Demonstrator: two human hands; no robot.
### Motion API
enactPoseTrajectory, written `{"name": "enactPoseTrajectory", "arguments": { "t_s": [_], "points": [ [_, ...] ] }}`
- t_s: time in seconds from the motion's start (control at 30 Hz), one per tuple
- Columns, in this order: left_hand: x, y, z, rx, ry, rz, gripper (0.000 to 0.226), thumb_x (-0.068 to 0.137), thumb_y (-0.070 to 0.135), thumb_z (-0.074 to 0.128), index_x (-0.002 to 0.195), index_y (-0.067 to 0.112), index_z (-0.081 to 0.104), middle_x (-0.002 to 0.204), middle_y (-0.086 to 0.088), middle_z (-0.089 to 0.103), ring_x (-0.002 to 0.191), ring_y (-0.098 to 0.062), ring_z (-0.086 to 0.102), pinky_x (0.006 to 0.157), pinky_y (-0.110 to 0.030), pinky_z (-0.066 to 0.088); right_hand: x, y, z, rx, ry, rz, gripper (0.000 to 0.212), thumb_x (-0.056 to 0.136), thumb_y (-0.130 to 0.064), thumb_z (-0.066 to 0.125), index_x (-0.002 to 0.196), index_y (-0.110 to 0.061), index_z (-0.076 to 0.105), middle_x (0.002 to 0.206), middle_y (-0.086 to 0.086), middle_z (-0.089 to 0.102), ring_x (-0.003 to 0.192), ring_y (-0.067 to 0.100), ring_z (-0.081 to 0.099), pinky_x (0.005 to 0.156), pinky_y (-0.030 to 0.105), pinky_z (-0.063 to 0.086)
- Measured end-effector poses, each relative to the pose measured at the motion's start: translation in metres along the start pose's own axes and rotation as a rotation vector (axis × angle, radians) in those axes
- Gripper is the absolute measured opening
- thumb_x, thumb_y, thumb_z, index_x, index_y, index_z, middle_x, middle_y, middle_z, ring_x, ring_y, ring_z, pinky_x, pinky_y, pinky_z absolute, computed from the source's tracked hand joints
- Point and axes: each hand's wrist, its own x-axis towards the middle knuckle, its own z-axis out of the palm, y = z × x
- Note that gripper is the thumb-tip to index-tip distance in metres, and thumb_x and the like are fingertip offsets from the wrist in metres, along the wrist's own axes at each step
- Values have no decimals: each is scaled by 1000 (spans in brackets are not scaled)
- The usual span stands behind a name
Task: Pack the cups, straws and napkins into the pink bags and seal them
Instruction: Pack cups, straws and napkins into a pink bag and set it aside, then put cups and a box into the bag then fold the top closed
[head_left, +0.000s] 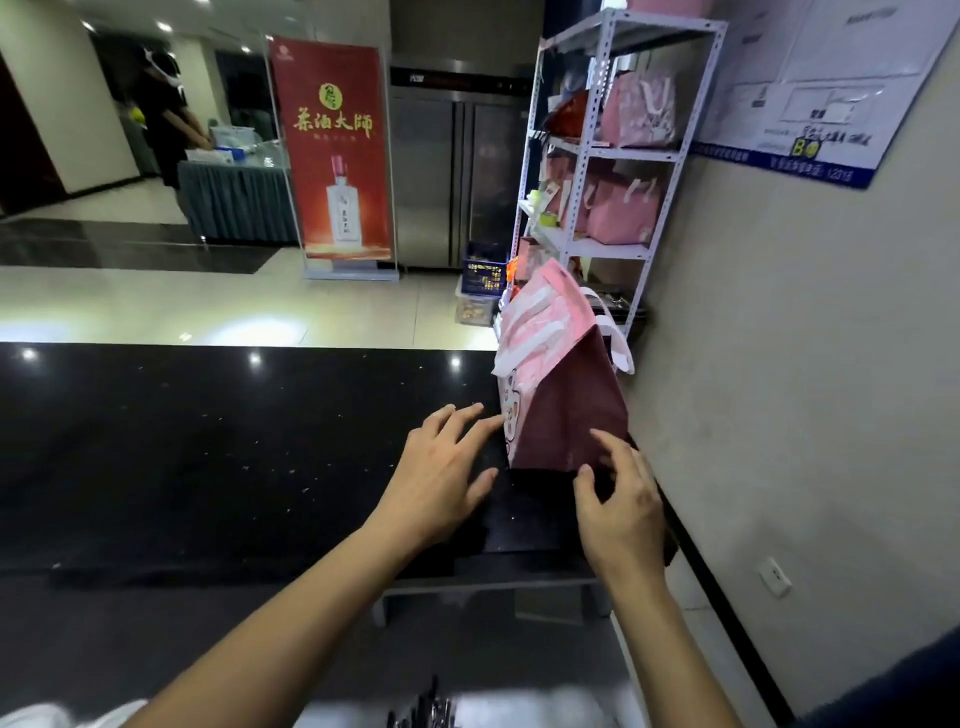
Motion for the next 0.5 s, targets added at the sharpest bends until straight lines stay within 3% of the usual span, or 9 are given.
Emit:
{"name": "enactPoseTrajectory", "arguments": {
  "t_s": [0.13, 0.3, 0.5],
  "points": [
    [-66, -10, -9, 116, 28, -29, 51, 86, 50, 41, 129, 29, 59, 137, -1, 58, 134, -33, 46, 98, -47, 48, -48, -20, 17, -33, -111, -135, 44, 90, -12, 64, 133, -21, 59, 126, -4, 58, 114, 15, 53, 99, 30, 44],
    [-148, -33, -32, 175, 39, -130, 49, 83, 48, 47, 125, 29, 62, 130, 1, 61, 126, -31, 54, 96, -44, 48, -106, -54, 47, -58, -280, -250, 46, 87, -15, 66, 132, -24, 59, 132, -4, 55, 123, 16, 51, 106, 37, 42],
    [-250, -65, -67, 204, 63, -306, 47, 81, 47, 48, 122, 30, 63, 125, 4, 63, 117, -26, 58, 92, -42, 50, -177, -112, 76, -27, -461, -355, 46, 89, -23, 64, 134, -30, 57, 136, -10, 52, 127, 10, 47, 108, 33, 40]
  ]
}}
